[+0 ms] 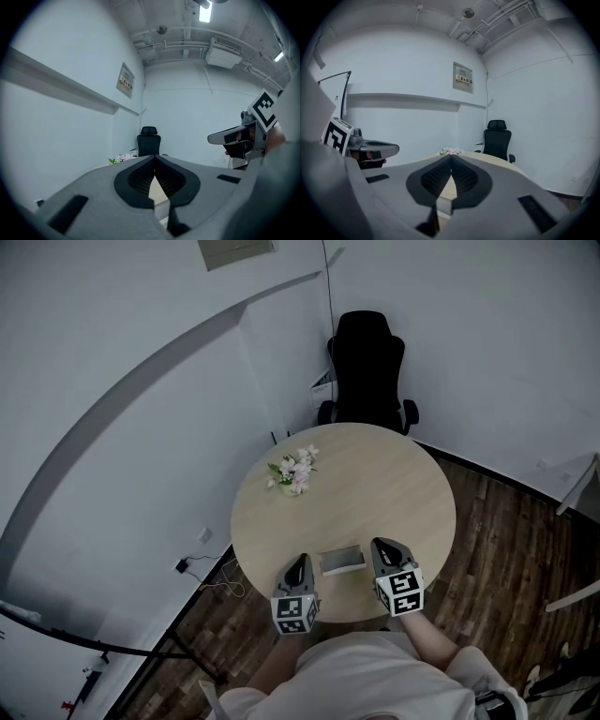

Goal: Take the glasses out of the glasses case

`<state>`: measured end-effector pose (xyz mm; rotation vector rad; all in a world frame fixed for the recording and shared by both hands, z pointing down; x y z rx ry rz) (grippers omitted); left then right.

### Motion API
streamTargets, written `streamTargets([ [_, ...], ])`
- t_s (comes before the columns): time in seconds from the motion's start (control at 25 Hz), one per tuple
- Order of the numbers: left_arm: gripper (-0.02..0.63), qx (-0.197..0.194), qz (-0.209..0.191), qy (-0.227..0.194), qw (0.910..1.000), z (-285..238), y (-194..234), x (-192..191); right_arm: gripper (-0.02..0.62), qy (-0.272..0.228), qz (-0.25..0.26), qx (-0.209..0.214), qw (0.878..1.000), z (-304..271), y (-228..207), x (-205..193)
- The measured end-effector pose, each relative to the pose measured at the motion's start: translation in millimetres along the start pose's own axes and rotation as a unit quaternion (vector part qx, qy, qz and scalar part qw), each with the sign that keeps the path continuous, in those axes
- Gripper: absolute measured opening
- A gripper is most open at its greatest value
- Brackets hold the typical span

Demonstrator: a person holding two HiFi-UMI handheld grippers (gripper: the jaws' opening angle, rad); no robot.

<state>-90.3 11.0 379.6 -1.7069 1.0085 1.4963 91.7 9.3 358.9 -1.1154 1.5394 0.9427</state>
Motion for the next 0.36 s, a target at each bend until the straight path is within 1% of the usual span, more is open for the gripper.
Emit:
streamTargets([
  [0.08,-0.003,0.004,0.0,0.004,1.0,1,2,2,0.012,-0.008,-0.004,0.002,1.0,2,2,7],
  [0.16,-0.003,0.007,0.006,0.002,1.0,1,3,4,0.012,-0.015,0.005,0.003,1.0,3,4,12],
  [0.24,-0.003,0.005,0.013,-0.003,0.9999,1,0,8,0.012,-0.017,0.009,0.001,1.0,6,4,13],
  [0.36,-0.003,0.003,0.012,-0.009,0.9999,3,-4,15,0.014,-0.018,0.011,-0.004,1.0,11,3,11],
])
Point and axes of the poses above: the fingertips, and each gripper's own axes: z backward along the fingers, y to its left, x out of its top, the point moved 1 cm from there along z, backward along the fingers, and after that the axes turned 6 degrees about -x, right-handed, at the moved point
